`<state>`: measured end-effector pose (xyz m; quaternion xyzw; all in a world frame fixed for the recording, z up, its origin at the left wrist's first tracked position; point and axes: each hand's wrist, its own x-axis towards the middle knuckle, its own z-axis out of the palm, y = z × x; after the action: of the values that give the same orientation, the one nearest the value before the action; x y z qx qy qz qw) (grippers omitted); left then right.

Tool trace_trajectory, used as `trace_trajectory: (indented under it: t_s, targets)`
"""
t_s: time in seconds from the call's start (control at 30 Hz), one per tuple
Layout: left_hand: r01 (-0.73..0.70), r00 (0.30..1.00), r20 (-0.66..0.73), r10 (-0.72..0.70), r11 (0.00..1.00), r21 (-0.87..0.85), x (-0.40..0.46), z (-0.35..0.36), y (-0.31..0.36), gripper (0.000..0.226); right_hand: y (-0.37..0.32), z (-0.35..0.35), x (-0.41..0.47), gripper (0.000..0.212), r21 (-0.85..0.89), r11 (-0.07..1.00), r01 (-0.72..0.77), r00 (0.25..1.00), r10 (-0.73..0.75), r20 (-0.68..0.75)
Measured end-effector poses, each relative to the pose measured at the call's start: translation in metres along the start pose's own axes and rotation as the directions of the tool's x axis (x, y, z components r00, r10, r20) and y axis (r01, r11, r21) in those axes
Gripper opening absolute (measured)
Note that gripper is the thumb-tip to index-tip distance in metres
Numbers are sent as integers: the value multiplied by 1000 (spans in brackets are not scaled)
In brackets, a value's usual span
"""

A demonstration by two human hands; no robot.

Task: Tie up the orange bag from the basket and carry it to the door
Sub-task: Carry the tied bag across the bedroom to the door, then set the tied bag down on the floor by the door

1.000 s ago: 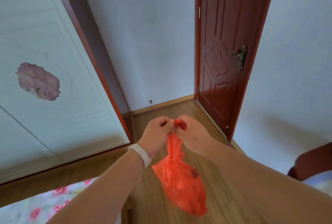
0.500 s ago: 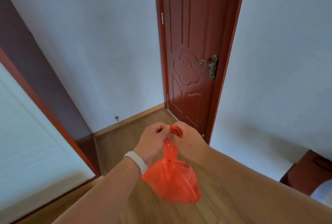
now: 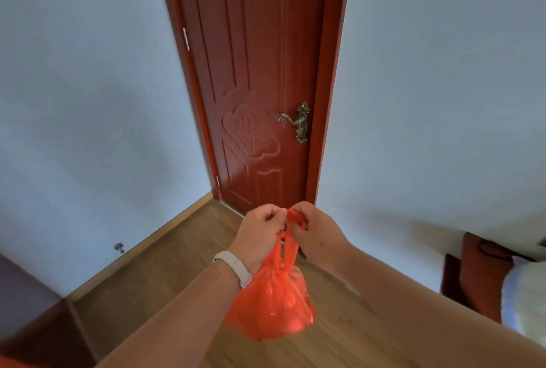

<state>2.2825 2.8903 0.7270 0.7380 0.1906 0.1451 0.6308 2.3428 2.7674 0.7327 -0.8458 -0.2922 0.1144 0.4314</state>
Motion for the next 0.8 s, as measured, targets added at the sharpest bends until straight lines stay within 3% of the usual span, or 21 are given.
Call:
trace_trajectory:
  t_s: [0.37,0.8]
  targets:
    - [112,989,101,-112,994,6,108,29,-34,29,57,1,86,8,80,987,-138,990,140,-19]
    - [257,932,196,-304,938,234,253,95,-88,37,169,-17,209,11,93,942,-323,946,324,12]
